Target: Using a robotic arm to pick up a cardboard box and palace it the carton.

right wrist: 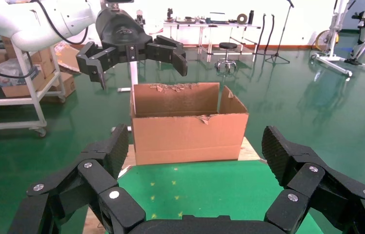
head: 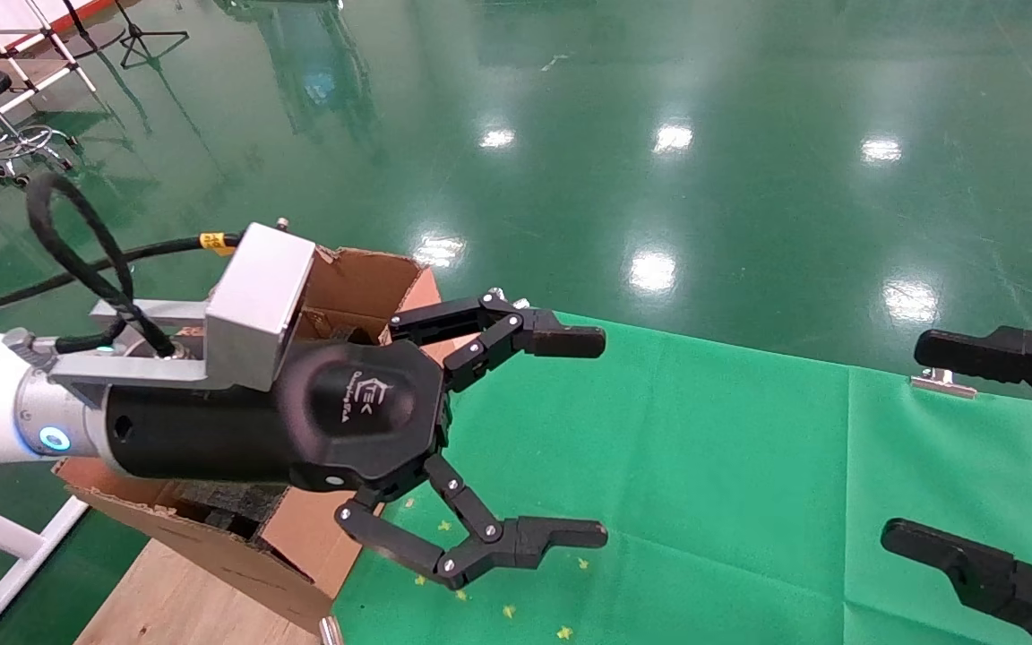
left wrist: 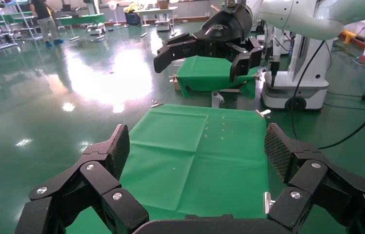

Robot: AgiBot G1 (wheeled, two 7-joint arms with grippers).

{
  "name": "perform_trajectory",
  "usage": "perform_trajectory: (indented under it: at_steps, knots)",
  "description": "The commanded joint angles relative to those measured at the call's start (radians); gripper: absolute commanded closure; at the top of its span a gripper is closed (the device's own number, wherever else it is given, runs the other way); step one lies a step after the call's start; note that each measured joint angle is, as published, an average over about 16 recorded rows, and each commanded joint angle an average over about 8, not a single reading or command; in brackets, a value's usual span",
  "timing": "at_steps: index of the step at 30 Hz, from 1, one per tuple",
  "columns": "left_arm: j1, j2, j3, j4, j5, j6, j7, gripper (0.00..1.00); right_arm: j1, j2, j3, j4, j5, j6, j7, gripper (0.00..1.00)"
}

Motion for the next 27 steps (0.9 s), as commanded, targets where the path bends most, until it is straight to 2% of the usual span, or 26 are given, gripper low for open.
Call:
perform_trajectory:
  at_steps: [1,27]
  knots:
    - [-0.002,0.0,0.001,0.002,0.002,0.0,0.0,0.0,0.0,0.0,0.0,0.0,0.0,0.0,0.0,0.0]
    - [-0.007,0.001,0.004,0.009,0.009,-0.003,-0.002,0.0,0.0,0.0,0.0,0.0,0.0,0.0,0.0,0.0]
